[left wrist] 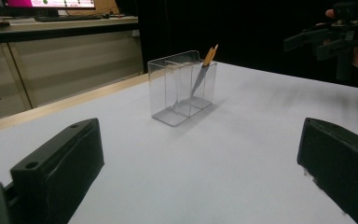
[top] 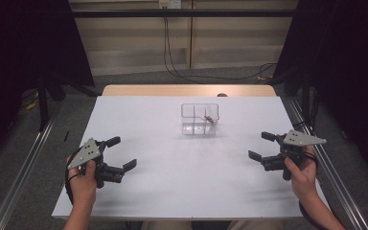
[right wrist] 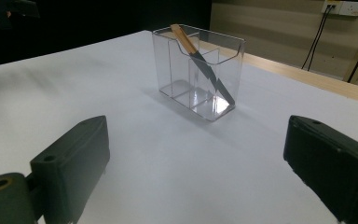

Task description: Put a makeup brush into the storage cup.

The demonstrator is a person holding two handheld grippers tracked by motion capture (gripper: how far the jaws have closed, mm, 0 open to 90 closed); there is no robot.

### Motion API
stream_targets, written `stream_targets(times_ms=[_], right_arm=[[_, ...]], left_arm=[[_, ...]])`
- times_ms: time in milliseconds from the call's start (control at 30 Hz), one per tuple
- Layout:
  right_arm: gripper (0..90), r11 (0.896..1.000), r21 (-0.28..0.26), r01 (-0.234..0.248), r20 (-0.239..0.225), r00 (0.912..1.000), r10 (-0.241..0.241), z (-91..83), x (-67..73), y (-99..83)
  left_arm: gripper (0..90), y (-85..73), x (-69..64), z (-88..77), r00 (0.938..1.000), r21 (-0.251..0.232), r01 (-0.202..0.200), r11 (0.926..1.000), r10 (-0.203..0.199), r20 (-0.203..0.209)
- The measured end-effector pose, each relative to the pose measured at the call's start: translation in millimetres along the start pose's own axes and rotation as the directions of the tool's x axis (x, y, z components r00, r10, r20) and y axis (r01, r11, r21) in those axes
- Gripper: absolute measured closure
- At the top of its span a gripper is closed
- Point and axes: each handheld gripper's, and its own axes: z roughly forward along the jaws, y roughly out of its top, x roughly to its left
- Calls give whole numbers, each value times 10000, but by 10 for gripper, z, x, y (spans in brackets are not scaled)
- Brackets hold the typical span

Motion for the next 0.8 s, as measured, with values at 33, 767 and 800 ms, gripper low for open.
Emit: stream_targets(times_ms=[33, 767, 800], right_arm=[[65, 10000, -12, -14, 4, 10000, 14, -8, 3, -3], [61, 9997, 155, 188, -59, 9998, -187, -140, 69, -66], [61, 9997, 155, 181, -50, 9998, -181, -148, 72, -69]], left_arm=[[3, 1, -1, 0, 10000, -5, 1, 10000, -1, 3], [3, 5, 15, 52, 9999, 38, -77, 10000, 77, 71], [3, 6, 16, 53, 9999, 34, -68, 10000, 68, 74]])
